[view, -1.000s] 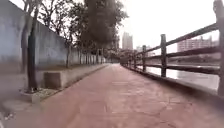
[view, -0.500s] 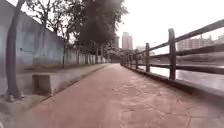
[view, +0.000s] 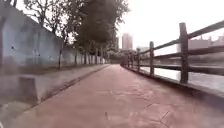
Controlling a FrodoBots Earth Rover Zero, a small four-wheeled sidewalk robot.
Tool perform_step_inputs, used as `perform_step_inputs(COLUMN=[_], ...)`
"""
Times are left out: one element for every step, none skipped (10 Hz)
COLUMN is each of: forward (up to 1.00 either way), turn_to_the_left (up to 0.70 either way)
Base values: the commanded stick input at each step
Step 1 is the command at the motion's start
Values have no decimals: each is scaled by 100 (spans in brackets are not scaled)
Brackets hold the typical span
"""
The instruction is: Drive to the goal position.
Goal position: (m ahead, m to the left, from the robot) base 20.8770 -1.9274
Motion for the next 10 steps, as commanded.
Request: perform_step_inputs(forward=[100,100,100,100,100,100,100,100,100,100], turn_to_the_left=[0,0,0,0,0,0,0,0,0,0])
